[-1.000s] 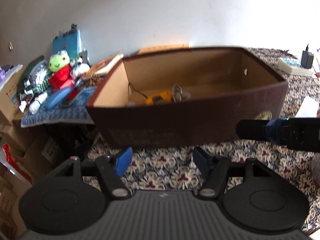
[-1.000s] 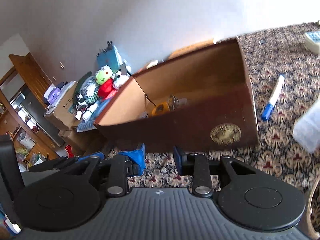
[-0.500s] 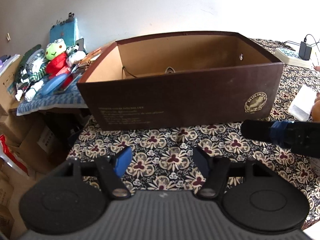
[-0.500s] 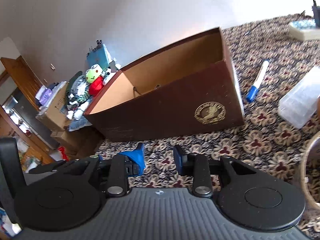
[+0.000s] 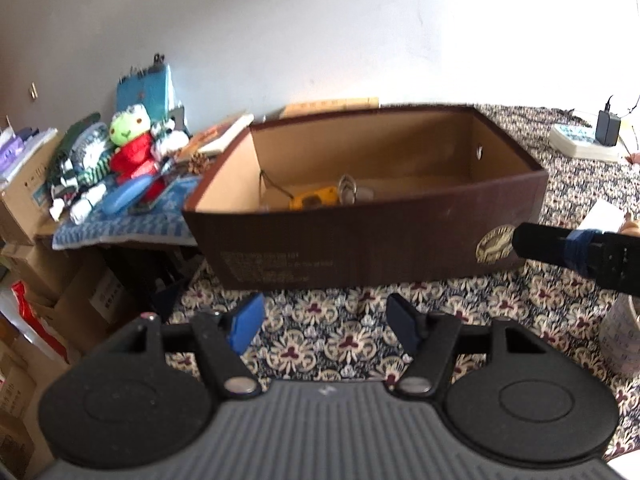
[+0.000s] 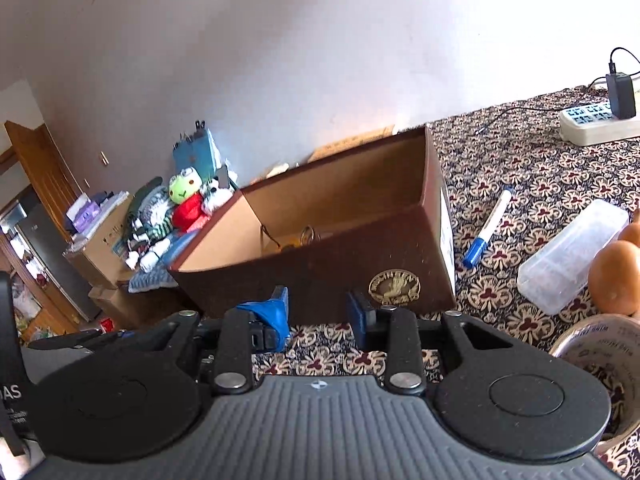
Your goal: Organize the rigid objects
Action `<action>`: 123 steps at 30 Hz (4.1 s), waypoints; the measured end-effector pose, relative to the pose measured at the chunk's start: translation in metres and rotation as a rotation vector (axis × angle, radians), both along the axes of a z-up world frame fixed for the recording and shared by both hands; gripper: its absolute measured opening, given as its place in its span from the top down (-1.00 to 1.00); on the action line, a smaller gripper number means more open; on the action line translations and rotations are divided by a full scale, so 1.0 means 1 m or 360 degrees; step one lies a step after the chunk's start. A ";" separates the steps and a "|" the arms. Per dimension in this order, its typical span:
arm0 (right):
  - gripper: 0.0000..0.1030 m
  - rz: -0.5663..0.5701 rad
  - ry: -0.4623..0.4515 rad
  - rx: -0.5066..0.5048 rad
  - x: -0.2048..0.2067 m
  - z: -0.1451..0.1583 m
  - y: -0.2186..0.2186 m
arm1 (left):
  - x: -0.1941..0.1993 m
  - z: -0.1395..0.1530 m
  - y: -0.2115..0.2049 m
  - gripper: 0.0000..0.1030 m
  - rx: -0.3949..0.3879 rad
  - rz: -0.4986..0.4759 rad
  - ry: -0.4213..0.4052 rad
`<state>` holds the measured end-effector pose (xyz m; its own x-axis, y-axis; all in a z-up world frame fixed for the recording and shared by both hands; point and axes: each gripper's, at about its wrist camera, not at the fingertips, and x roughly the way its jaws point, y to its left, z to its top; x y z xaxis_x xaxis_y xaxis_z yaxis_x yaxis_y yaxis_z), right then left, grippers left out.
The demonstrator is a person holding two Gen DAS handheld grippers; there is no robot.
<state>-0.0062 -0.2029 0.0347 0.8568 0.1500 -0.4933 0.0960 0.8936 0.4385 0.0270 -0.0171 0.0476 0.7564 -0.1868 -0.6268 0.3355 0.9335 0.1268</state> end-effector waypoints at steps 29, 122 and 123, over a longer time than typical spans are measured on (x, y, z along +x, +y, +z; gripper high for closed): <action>0.68 0.0103 0.0304 -0.0171 0.139 -0.006 -0.022 | 0.178 0.011 -0.016 -0.23 -0.0162 -0.0030 0.0319; 0.71 -0.0318 0.0287 0.0180 0.067 0.026 -0.084 | 0.120 0.041 -0.102 -0.30 0.0049 -0.0724 0.0376; 0.71 -0.0341 0.0287 0.0189 0.062 0.025 -0.086 | 0.119 0.040 -0.105 -0.31 0.0048 -0.0729 0.0392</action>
